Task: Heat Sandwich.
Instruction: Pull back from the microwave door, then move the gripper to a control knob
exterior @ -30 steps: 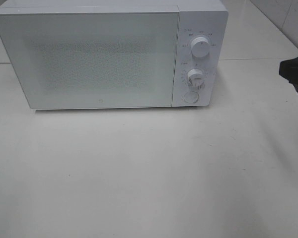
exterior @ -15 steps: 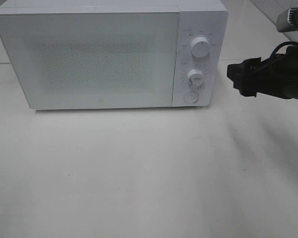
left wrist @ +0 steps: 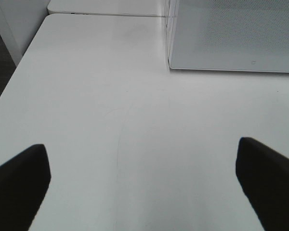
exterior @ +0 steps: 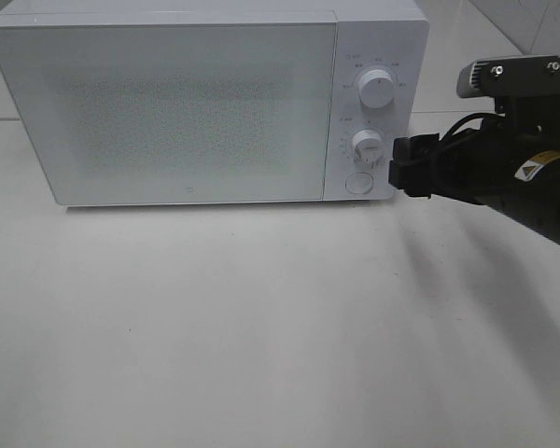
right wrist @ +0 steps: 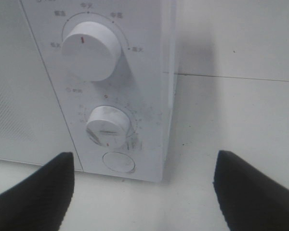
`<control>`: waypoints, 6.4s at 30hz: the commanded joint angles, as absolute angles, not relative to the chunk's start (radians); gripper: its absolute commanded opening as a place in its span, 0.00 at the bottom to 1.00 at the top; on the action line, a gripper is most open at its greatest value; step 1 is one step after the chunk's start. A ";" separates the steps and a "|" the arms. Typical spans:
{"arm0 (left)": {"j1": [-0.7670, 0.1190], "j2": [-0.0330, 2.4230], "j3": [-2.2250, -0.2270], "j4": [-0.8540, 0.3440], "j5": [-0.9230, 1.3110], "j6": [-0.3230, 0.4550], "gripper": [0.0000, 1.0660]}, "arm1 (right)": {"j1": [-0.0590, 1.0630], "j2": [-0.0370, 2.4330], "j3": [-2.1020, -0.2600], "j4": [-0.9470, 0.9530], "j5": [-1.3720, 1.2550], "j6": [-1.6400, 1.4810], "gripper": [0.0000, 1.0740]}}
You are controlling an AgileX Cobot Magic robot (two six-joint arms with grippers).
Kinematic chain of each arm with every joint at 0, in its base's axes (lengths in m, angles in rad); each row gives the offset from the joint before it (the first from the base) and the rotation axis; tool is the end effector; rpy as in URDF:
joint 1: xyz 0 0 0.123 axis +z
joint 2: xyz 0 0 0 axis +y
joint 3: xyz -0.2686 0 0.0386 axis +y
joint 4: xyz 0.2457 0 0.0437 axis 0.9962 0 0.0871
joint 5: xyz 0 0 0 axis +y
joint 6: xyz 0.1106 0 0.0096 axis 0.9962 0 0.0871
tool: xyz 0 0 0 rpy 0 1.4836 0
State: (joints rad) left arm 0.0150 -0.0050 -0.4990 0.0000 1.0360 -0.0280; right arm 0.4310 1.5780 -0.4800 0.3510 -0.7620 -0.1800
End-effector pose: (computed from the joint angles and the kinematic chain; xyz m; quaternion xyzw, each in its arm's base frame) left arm 0.0254 0.0004 0.2693 -0.0182 0.8455 -0.0035 0.5337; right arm 0.2790 0.0993 0.1626 -0.0681 0.7935 0.0582 0.6019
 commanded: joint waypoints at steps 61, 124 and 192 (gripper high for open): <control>0.010 -0.031 -0.496 -0.006 1.029 -0.027 0.95 | 0.592 2.066 -0.747 0.554 -1.211 -0.180 0.71; 0.010 -0.031 -0.496 -0.006 1.029 -0.027 0.95 | 0.593 2.086 -0.770 0.558 -1.258 0.123 0.14; 0.010 -0.031 -0.496 -0.006 1.029 -0.027 0.95 | 0.593 2.086 -0.770 0.531 -1.334 1.517 0.21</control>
State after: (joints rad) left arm 0.0150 -0.0050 -0.4990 0.0000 1.0360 -0.0280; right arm 0.5900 2.0920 -0.7640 0.5720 -1.2180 1.5060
